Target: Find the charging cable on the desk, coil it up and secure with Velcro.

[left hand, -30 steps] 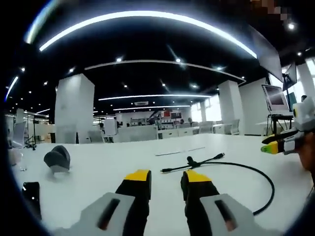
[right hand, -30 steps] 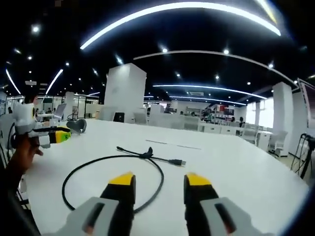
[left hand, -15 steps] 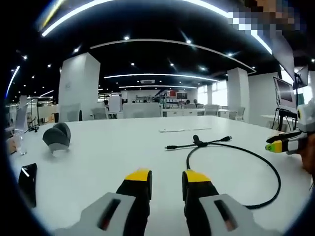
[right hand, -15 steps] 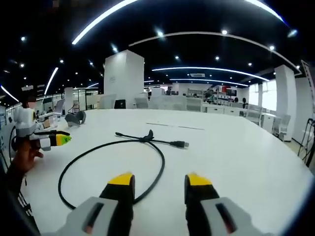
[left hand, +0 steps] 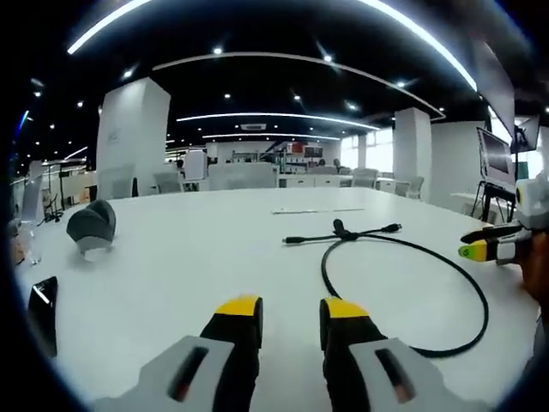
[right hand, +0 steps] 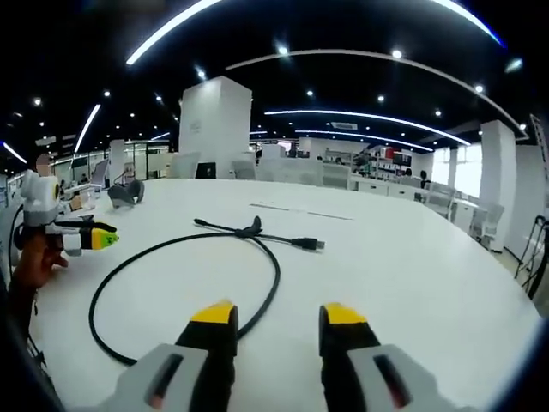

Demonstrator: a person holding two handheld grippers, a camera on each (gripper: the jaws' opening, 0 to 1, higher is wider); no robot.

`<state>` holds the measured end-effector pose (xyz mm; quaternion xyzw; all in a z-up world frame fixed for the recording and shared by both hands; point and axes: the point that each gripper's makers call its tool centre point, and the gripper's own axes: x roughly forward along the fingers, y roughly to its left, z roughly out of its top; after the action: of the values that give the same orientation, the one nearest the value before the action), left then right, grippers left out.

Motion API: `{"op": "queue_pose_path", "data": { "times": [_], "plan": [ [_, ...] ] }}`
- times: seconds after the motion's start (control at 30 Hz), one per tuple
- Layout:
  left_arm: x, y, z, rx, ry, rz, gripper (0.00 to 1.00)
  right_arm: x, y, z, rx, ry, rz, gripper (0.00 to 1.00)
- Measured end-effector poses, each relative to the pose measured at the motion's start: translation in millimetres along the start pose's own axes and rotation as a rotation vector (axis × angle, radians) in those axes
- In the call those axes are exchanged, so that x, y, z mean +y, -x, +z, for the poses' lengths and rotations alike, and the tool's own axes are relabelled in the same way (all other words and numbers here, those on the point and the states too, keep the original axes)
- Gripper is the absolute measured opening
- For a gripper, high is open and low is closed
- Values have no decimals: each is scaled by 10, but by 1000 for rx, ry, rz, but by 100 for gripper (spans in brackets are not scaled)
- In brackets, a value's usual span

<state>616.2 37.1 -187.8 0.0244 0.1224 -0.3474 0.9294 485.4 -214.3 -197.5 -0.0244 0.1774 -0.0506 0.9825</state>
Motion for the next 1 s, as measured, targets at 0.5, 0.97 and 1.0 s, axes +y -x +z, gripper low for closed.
{"op": "queue_pose_path", "data": {
  "times": [0.5, 0.97, 1.0],
  "plan": [
    [21, -236, -296, 97, 2, -103, 21, -57, -25, -49, 10, -101, -35, 42],
    [-91, -164, -276, 86, -65, -147, 21, 96, -55, 26, 33, 207, -162, 45],
    [-93, -152, -273, 84, -65, -145, 21, 95, -49, 39, 37, 269, -199, 45]
  ]
}}
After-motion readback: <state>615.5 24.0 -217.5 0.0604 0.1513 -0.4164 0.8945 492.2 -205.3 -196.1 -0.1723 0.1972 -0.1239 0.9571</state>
